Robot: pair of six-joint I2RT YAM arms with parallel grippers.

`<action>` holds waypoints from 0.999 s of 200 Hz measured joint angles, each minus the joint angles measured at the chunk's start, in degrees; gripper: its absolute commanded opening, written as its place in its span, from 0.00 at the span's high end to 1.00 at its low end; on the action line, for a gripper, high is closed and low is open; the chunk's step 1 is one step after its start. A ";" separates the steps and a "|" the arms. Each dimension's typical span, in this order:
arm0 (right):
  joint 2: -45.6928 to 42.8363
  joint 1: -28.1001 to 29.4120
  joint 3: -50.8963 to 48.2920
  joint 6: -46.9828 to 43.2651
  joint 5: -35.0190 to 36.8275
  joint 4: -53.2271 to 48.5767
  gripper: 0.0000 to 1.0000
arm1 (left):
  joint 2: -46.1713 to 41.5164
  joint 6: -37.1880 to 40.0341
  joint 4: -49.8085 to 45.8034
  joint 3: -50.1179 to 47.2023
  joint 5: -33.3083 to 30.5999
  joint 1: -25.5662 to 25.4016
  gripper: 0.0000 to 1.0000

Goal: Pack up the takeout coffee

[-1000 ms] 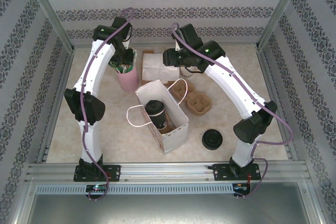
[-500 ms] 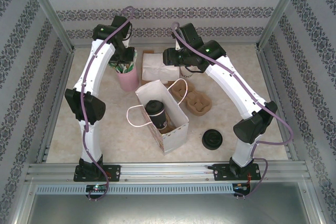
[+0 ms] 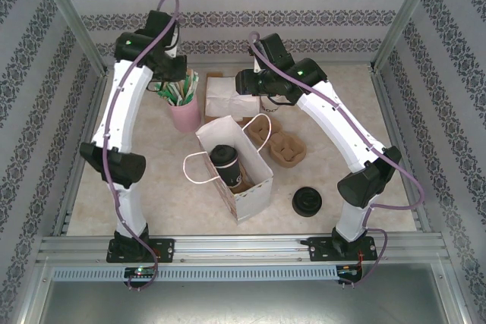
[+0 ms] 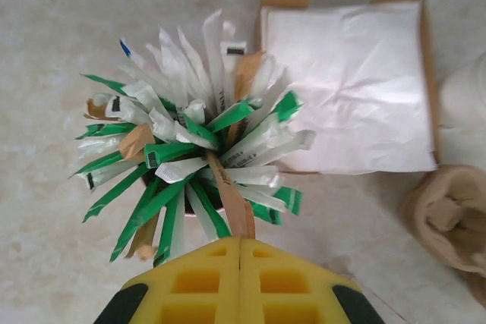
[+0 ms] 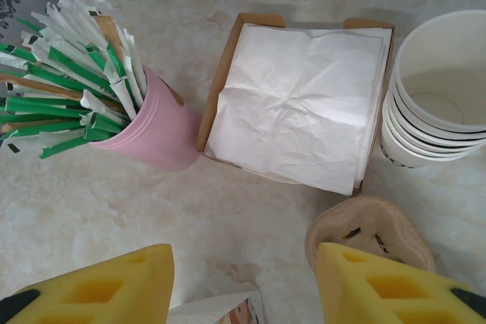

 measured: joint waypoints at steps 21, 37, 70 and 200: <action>-0.20 0.04 0.00 0.13 0.00 0.37 0.47 | -7.89 0.24 4.31 -5.77 2.23 0.00 1.00; -0.83 0.11 -0.37 0.35 0.02 0.96 0.47 | -15.54 0.66 10.03 -13.90 4.50 0.00 1.00; -3.54 0.11 -2.51 1.20 0.02 2.14 0.46 | -35.08 1.46 28.22 -38.34 8.70 0.00 1.00; -10.23 0.11 -8.76 2.23 0.15 4.68 0.41 | -59.17 -5.38 45.24 -46.45 35.67 0.00 1.00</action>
